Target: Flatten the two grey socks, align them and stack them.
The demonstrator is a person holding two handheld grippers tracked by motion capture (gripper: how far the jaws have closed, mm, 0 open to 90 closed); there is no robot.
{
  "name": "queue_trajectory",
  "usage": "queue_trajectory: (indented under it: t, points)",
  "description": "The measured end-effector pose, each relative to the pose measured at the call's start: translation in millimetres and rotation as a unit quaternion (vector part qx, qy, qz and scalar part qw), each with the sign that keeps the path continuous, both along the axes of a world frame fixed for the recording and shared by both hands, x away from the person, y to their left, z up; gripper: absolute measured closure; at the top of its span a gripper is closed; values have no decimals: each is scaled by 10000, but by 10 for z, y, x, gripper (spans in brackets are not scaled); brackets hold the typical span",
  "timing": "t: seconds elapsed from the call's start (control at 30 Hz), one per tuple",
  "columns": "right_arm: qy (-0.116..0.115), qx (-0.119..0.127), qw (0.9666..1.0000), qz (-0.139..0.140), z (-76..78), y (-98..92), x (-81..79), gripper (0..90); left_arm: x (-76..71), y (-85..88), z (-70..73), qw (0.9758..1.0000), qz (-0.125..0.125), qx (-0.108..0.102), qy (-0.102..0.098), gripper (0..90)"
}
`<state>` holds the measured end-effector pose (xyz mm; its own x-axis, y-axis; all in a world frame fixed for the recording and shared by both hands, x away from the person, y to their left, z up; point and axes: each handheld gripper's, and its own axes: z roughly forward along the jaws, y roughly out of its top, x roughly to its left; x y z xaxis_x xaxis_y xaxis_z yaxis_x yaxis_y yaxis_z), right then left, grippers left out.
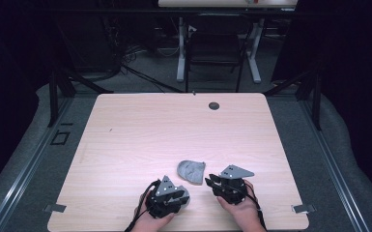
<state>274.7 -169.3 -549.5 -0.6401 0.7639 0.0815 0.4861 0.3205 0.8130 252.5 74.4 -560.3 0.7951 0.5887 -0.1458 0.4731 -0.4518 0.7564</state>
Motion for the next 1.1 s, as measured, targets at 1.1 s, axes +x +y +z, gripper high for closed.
queue_trajectory:
  t: [1.1]
  points:
    - [392, -322, 9940, 974, -119, 401, -64, 900, -19, 151, 45, 9998, 98, -55, -148, 877]
